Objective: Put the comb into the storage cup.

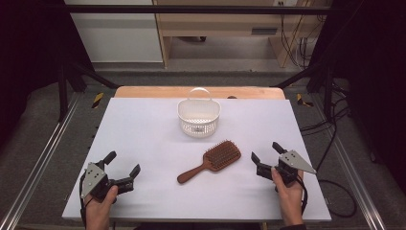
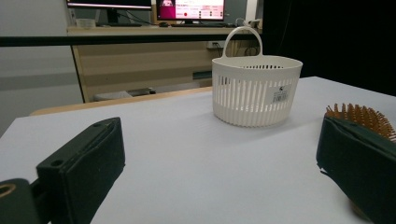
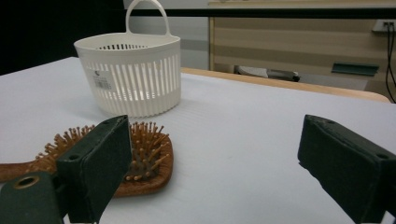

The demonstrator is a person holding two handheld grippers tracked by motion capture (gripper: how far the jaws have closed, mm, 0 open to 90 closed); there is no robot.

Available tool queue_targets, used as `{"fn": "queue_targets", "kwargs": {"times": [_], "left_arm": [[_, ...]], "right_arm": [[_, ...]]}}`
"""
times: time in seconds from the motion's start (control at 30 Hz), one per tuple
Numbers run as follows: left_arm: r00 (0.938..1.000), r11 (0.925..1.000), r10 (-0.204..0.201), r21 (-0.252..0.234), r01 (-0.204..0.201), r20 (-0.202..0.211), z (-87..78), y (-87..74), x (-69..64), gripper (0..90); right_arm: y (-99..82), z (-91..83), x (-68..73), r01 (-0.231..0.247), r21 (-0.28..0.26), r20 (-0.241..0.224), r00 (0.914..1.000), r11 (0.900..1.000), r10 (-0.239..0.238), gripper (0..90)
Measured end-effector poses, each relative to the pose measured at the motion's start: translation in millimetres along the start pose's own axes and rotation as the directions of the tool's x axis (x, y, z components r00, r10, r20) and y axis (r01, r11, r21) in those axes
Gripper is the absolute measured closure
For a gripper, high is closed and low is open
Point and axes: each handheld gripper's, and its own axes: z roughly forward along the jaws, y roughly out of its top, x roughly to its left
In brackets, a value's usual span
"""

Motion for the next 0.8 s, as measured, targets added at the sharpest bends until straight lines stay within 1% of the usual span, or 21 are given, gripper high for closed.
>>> {"fn": "queue_targets", "kwargs": {"times": [0.07, 0.1, 0.13, 0.2, 0.3, 0.37, 0.4, 0.43, 0.6, 0.63, 0.73, 0.77, 0.8], "left_arm": [[1.0, 1.0, -0.002, 0.001, 0.002, -0.004, -0.2, -0.3, 1.1, 1.3], [1.0, 1.0, -0.006, 0.001, 0.006, -0.007, -0.2, -0.7, 1.6, 1.3], [0.9999, 0.9999, -0.012, 0.002, 0.012, -0.012, 0.2, -1.2, 2.1, 1.3], [0.9999, 0.9999, -0.009, 0.006, 0.009, -0.011, 0.4, -0.8, 1.8, 1.4], [1.0, 0.9999, -0.003, 0.013, 0.003, -0.006, 0.2, -0.4, 0.8, 1.4], [1.0, 0.9999, -0.005, 0.015, 0.005, -0.006, 0.2, -0.5, 0.3, 1.4], [0.9999, 0.9999, -0.01, 0.014, 0.01, -0.008, 0.2, -0.5, 0.3, 1.3], [0.9998, 0.9998, -0.016, 0.013, 0.016, -0.008, 0.3, -0.5, 0.5, 1.4], [0.9998, 0.9998, -0.016, 0.014, 0.016, -0.009, 0.0, -0.6, 0.5, 1.4], [0.9998, 0.9997, -0.019, 0.013, 0.019, -0.009, -0.1, -0.7, 0.7, 1.4], [0.9998, 0.9997, -0.019, 0.017, 0.019, -0.009, 0.4, -0.9, 0.4, 1.3], [0.9998, 0.9997, -0.019, 0.017, 0.019, -0.009, 0.4, -0.9, 0.4, 1.3], [0.9998, 0.9997, -0.017, 0.017, 0.017, -0.007, 0.6, -0.7, 0.0, 1.3]], "right_arm": [[0.1, 0.1, -0.2, -0.003, 0.002, 0.006, 1.0, 1.0, 0.003, 9.9], [0.1, 0.7, -1.5, -0.019, 0.013, 0.023, 0.9996, 0.9997, 0.018, 9.7], [-0.1, 1.2, -2.2, -0.023, 0.02, 0.033, 0.9992, 0.9995, 0.022, 9.6], [0.1, 1.0, -2.2, -0.032, 0.035, 0.054, 0.9981, 0.9989, 0.03, 9.5], [0.8, 0.4, -1.1, -0.043, 0.043, 0.065, 0.9971, 0.9982, 0.04, 8.1], [1.0, 0.3, 0.5, -0.044, 0.051, 0.069, 0.9968, 0.9977, 0.04, 7.3], [1.4, 1.1, 3.2, -0.039, 0.062, 0.095, 0.995, 0.9973, 0.033, 8.7], [1.4, 1.7, 4.6, -0.036, 0.07, 0.1, 0.9946, 0.9969, 0.029, 8.8], [1.4, 5.7, 9.1, -0.025, 0.103, 0.099, 0.995, 0.9944, 0.014, 10.2], [1.4, 5.7, 9.1, -0.025, 0.103, 0.099, 0.995, 0.9944, 0.014, 10.2], [2.7, 8.4, 11.5, -0.026, 0.152, 0.094, 0.9955, 0.9881, 0.012, 13.3], [2.7, 8.4, 11.5, -0.026, 0.152, 0.094, 0.9955, 0.9881, 0.012, 13.3], [3.5, 9.4, 11.5, -0.032, 0.169, 0.091, 0.9957, 0.9851, 0.017, 13.8]]}}
